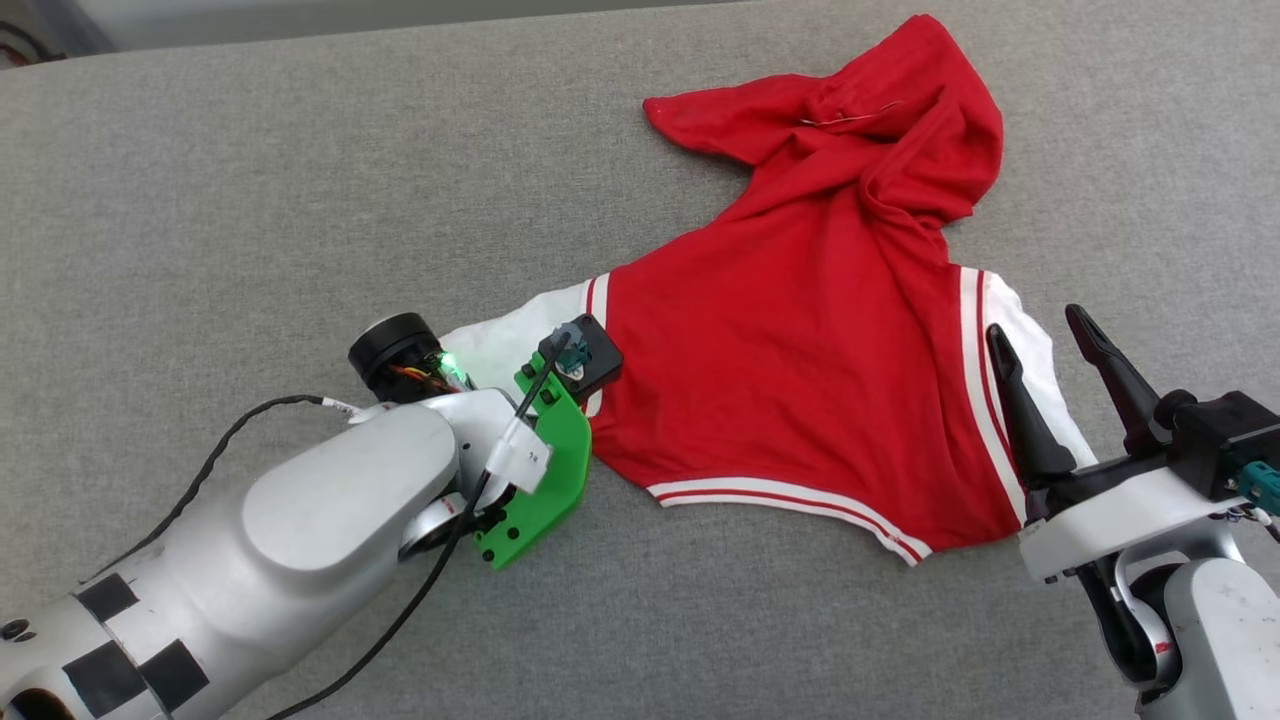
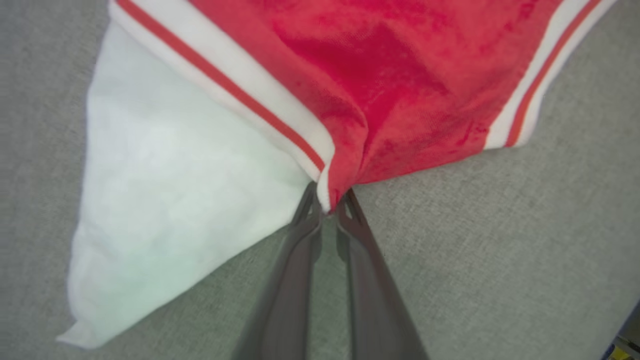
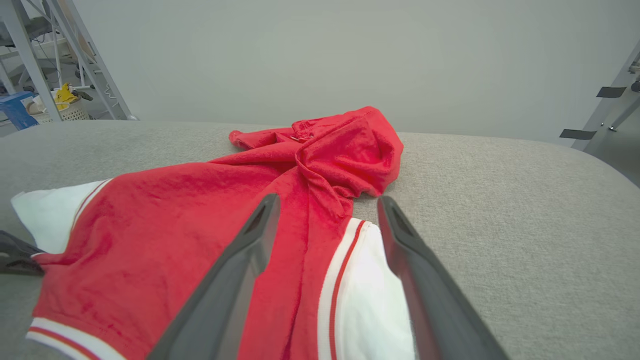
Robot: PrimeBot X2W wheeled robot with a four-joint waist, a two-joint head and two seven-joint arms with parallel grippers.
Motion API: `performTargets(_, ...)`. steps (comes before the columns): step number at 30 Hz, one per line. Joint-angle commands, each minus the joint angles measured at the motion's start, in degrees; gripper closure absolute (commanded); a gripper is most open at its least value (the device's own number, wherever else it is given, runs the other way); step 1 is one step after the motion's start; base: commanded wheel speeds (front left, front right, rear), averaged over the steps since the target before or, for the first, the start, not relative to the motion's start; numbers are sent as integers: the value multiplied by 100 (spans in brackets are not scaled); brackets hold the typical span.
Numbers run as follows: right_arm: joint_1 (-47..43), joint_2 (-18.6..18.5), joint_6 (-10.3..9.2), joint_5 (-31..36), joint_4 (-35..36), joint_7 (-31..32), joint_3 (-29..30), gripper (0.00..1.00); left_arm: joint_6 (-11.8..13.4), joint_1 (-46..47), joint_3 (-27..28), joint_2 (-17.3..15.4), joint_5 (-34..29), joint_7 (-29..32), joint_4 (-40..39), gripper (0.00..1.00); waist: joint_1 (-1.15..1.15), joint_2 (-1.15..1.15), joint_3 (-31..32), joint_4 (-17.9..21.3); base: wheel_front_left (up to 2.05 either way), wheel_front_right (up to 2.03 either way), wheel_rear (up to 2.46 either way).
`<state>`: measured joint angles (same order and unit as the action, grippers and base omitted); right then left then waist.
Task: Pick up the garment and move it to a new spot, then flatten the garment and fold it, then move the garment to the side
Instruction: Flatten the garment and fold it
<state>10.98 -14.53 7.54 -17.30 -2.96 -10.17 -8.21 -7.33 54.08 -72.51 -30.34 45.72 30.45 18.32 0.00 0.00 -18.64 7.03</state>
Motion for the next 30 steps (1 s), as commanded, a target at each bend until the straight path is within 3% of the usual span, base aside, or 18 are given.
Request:
performTargets(1,94,32,-5,49,-31,-38,-18,0,-15,-131,-84,17,-106,-134,109,100,0,0,26,-43,0,0,0)
performTargets(12,-364,-19,-5,15,-176,-40,249,0,17,-408,-84,-279,-575,-1433,-318,100,0,0,713,-475,0,0,0)
performTargets(21,-613,-21,-5,-8,-186,36,394,0,434,-1755,-85,-428,-352,-1527,-707,100,0,0,1009,-703,0,0,0)
performTargets(27,-703,-81,-5,-45,-200,129,455,0,542,-2412,-65,-240,-176,-1642,-546,100,0,0,1015,-777,0,0,0)
performTargets(28,-708,-82,-5,-49,-202,135,455,0,565,-2423,-57,-206,-180,-1682,-498,76,0,0,1024,-781,0,0,0)
performTargets(29,-715,-85,-5,-55,-206,143,453,0,590,-2414,-51,-170,-221,-1749,-456,43,0,0,1042,-783,0,0,0)
performTargets(30,-723,-89,-5,-59,-211,151,453,0,640,-2414,2,-129,-224,-1857,-441,0,0,0,1065,-786,0,0,0)
